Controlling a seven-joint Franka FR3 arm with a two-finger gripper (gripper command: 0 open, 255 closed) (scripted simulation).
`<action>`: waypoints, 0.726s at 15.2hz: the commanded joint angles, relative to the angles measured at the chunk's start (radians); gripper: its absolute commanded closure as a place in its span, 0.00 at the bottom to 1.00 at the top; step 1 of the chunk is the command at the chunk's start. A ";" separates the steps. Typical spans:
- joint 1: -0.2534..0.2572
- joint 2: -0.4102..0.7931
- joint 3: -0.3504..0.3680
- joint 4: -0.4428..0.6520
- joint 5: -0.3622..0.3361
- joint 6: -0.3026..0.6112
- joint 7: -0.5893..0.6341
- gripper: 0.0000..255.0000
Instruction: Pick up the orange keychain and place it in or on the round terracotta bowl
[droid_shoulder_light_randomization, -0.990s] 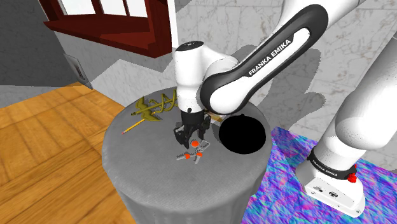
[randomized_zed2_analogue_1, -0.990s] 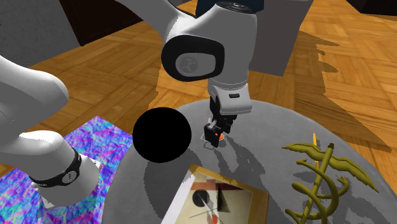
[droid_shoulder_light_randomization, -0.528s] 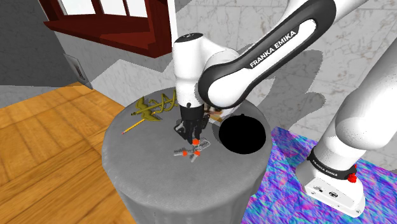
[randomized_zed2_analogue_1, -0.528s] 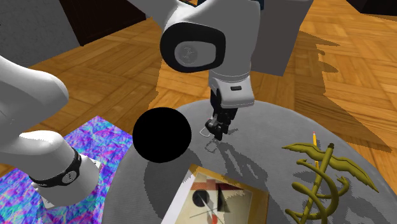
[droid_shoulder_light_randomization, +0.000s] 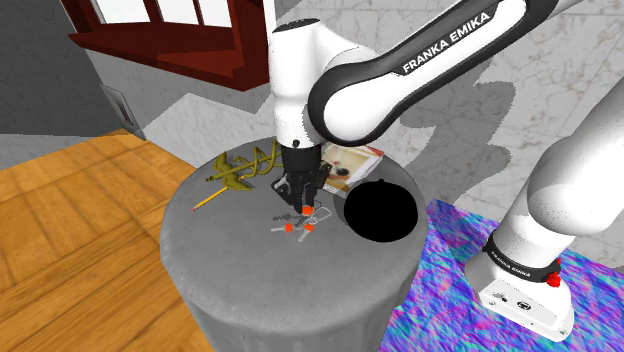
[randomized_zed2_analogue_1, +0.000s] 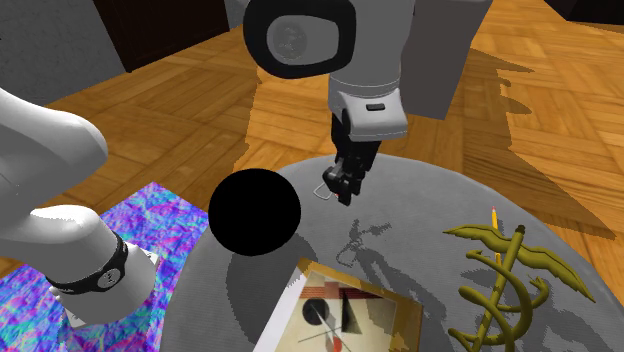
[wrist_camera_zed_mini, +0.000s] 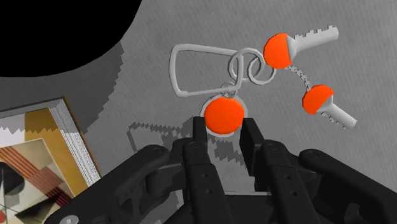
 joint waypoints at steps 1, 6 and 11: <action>0.001 -0.014 -0.004 0.017 0.007 -0.029 -0.006 1.00; 0.003 -0.048 -0.017 0.058 0.023 -0.100 -0.020 1.00; 0.004 -0.074 -0.029 0.105 0.033 -0.170 -0.029 1.00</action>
